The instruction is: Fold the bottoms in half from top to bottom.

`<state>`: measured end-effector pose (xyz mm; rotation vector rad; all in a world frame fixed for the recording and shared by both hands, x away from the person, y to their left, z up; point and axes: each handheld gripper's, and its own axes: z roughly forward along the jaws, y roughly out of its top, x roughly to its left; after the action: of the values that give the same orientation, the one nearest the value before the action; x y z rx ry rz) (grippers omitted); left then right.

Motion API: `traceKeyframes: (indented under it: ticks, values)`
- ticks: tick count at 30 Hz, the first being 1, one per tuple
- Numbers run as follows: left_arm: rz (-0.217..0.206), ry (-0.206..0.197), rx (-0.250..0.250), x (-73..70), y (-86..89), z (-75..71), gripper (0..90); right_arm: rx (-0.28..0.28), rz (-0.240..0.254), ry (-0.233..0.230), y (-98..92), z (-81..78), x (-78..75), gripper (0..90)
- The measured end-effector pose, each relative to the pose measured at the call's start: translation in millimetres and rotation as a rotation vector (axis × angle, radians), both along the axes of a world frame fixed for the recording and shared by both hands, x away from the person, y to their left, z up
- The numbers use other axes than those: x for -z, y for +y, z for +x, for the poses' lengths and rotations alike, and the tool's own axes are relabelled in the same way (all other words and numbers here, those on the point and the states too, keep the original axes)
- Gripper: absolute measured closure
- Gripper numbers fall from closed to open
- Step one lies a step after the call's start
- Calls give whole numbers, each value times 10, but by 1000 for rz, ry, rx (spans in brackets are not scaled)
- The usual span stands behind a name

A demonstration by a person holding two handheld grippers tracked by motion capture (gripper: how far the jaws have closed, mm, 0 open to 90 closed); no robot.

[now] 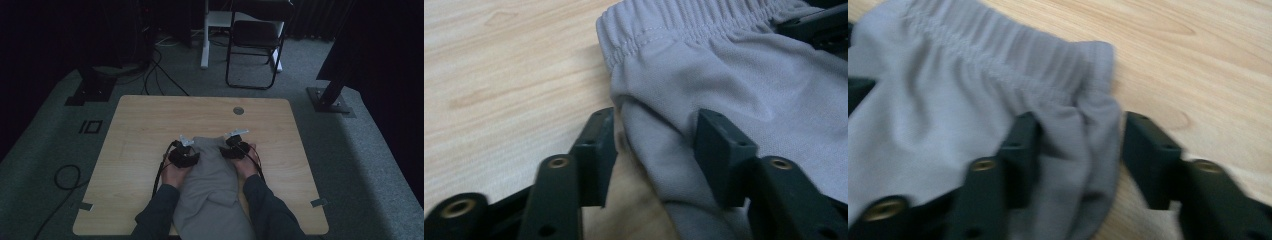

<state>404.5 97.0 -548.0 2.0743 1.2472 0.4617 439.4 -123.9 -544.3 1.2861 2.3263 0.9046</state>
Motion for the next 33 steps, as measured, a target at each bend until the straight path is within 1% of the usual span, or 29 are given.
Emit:
traceKeyframes:
  ticks: [2, 3, 4, 5, 6, 7, 8, 9, 10, 12, 13, 14, 16, 17, 19, 20, 21, 22, 23, 24, 25, 27, 29, 31, 32, 33]
  values:
    - [-37, 47, 15, -24, 10, 66, 731, -20, -5, 16, 34, 25, -20, 767]
    - [-57, 85, 21, -41, 27, 122, 800, -28, -9, 22, 45, 42, -27, 824]
    - [-67, 106, 22, -50, 43, 165, 834, -29, -8, 35, 58, 77, -36, 851]
    - [-58, 111, 19, -65, 49, 196, 849, -19, 1, 45, 57, 115, -41, 864]
    - [-46, 103, 21, -91, 56, 220, 857, -5, 27, 62, 46, 159, -44, 869]
    - [-50, 94, 18, -121, 67, 236, 861, 4, 61, 70, 33, 198, -57, 870]
    - [-75, 79, 16, -192, 95, 266, 863, 9, 80, 68, 24, 223, -81, 872]
    - [-102, 63, 12, -270, 117, 287, 864, 16, 89, 53, 20, 256, -148, 873]
    - [-120, 39, 7, -362, 135, 306, 865, 13, 89, 29, 26, 272, -226, 873]
    - [-132, -23, 0, -575, 165, 336, 865, -2, 86, -37, 35, 291, -434, 874]
    - [-144, -53, -2, -687, 186, 348, 865, -10, 95, -74, 32, 300, -557, 873]
    - [-166, -87, -8, -795, 201, 352, 866, -15, 110, -108, 24, 307, -690, 873]
    - [-192, -143, -19, -989, 231, 348, 865, -23, 145, -179, 0, 311, -956, 871]
    - [-208, -160, -22, -1070, 246, 345, 865, -30, 159, -208, -15, 313, -1075, 870]
    - [-236, -188, -21, -1199, 272, 328, 865, -47, 186, -246, -41, 307, -1271, 869]
    - [-242, -202, -16, -1250, 283, 311, 864, -56, 186, -259, -48, 301, -1343, 869]
    - [-242, -202, -16, -1250, 283, 311, 864, -56, 186, -259, -48, 301, -1343, 869]
    - [-249, -224, -11, -1313, 290, 271, 863, -70, 193, -272, -59, 280, -1425, 869]
    - [-249, -224, -11, -1313, 290, 271, 863, -70, 193, -272, -59, 280, -1425, 869]
    - [-250, -231, -5, -1343, 293, 239, 863, -78, 198, -279, -69, 263, -1450, 869]
    - [-250, -239, 10, -1366, 284, 175, 863, -87, 228, -264, -97, 220, -1468, 869]
    - [-256, -247, 36, -1375, 270, 37, 861, -105, 249, -254, -123, 145, -1457, 868]
    - [-250, -254, 63, -1354, 260, -118, 860, -126, 262, -247, -163, 35, -1434, 867]
    - [-259, -253, 83, -1299, 256, -297, 859, -145, 284, -232, -221, -97, -1397, 866]
    - [-249, -248, 102, -1263, 252, -390, 859, -154, 285, -226, -248, -175, -1370, 866]
    - [-240, -248, 108, -1222, 244, -490, 858, -164, 279, -223, -275, -261, -1334, 866]
